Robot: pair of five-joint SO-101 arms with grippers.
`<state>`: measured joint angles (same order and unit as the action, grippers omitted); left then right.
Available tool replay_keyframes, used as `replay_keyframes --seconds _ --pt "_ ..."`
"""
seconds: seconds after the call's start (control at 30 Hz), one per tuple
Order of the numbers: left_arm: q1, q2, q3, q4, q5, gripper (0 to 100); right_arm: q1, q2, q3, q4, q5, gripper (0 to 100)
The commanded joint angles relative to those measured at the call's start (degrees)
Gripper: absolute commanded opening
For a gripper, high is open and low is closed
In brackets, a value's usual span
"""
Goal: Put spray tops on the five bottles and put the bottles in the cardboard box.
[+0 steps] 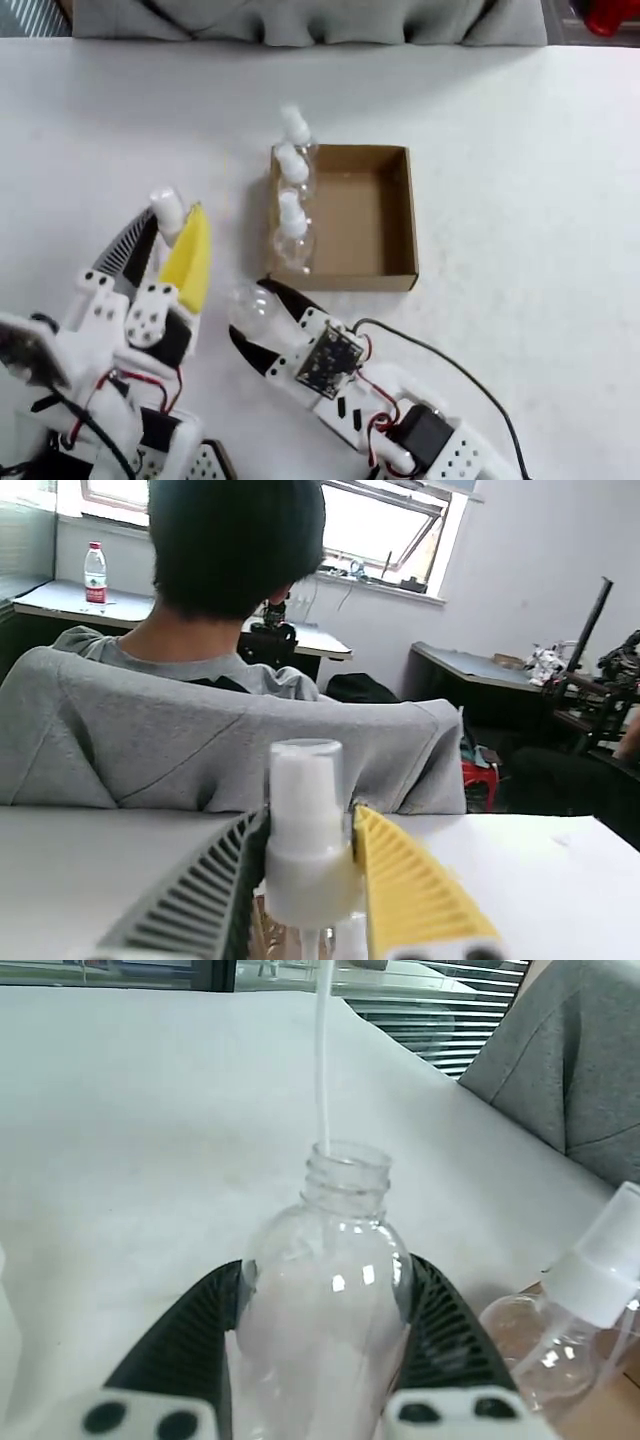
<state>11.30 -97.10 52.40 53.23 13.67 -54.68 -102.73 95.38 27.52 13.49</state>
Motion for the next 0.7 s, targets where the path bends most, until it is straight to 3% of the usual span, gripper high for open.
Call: replay_keyframes --seconds 0.0,0.13,0.37,0.67 --pt "5.3 -3.2 0.3 0.4 0.5 2 -0.3 -0.6 0.4 -1.1 -0.6 1.5" --pt "6.5 -3.8 0.4 3.3 0.5 2 -0.3 -0.6 0.4 -1.1 -0.6 1.5" --pt "6.5 -4.2 9.2 -1.3 0.5 2 -0.2 -0.6 0.4 -1.1 -0.6 1.5" --pt "6.1 -4.2 9.5 -1.2 0.6 2 -0.1 -0.6 0.4 -1.0 -0.6 1.5"
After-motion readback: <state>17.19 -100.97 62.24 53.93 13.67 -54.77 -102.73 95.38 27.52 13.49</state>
